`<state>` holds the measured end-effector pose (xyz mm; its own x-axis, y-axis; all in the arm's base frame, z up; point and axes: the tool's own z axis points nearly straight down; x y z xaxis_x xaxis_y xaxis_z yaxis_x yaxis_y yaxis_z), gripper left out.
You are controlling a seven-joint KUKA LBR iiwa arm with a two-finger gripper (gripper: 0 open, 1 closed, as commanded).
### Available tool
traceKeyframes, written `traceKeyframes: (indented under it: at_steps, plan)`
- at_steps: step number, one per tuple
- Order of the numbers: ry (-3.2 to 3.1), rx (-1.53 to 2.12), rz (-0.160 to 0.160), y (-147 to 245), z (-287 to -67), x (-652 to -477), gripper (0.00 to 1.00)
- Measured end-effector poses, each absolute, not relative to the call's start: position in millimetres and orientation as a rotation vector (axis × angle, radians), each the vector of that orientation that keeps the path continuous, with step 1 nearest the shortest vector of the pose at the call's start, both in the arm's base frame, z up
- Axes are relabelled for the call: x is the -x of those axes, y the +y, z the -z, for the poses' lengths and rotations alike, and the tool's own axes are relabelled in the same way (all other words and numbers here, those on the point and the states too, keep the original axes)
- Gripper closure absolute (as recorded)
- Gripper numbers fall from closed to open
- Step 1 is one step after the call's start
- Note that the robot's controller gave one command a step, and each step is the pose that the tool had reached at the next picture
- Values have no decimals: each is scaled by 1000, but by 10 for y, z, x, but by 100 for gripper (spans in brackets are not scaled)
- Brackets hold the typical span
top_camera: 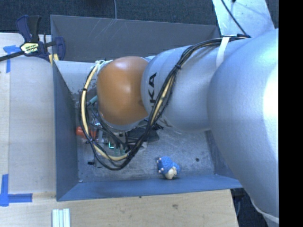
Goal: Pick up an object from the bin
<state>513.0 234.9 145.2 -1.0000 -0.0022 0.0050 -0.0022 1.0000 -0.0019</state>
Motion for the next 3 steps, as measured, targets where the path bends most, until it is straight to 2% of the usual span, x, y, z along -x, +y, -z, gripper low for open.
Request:
traceKeyframes:
  at_steps: [1, 2, 3]
  plan:
    - [-3142, 1, 0, 2396, -655, -5681, 0]
    - [-3149, 2, 4, 2402, -719, -5699, 100]
    - [-3155, -23, 4, 2115, -2027, -6020, 100]
